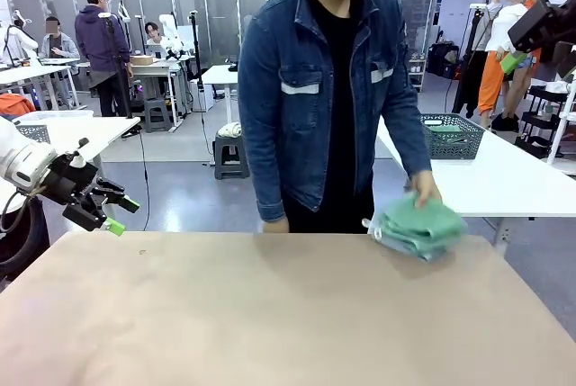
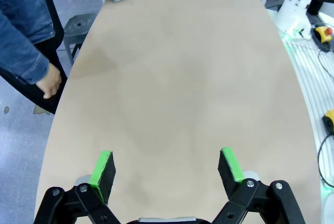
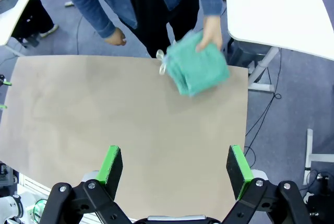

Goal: Fold the towels and place them in the basket.
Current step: Stack the folded Towel with hook on the right side of the table.

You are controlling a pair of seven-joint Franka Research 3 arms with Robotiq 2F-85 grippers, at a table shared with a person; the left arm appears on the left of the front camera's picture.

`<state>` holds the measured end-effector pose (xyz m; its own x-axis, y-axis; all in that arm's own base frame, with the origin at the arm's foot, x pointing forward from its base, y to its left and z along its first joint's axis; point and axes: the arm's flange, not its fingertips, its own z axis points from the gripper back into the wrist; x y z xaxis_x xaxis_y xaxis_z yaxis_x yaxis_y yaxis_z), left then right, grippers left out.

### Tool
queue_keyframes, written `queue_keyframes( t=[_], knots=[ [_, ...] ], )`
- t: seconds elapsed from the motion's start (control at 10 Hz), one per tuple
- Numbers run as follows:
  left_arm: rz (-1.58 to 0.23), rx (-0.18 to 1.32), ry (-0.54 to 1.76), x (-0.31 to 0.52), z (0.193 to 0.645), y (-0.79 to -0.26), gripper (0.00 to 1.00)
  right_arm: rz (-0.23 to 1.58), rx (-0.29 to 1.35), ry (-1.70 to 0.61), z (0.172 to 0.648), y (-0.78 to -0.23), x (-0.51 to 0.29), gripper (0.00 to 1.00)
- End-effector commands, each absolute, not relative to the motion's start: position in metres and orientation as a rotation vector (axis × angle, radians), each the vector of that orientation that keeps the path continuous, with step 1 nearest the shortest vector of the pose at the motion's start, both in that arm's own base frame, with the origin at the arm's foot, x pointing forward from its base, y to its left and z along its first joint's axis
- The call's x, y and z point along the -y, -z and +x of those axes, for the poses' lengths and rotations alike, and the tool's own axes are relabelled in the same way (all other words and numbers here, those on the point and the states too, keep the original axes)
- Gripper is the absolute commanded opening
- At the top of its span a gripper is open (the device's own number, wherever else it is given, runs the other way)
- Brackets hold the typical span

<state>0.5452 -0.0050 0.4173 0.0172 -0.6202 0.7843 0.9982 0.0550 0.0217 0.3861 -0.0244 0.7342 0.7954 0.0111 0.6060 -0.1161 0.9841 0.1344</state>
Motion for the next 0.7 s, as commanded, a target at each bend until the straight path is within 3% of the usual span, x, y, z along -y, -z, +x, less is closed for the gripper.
queue_keyframes(
  t=[0.0,0.6],
  knots=[
    [-0.655,0.736,1.412,0.006,0.5459,-0.4177,1.0,0.167,0.64,-0.067,0.3867,-0.736,0.0239,1.0],
    [-0.655,0.736,1.412,0.006,0.5459,-0.4177,1.0,0.167,0.64,-0.067,0.3867,-0.736,0.0239,1.0]
  ],
)
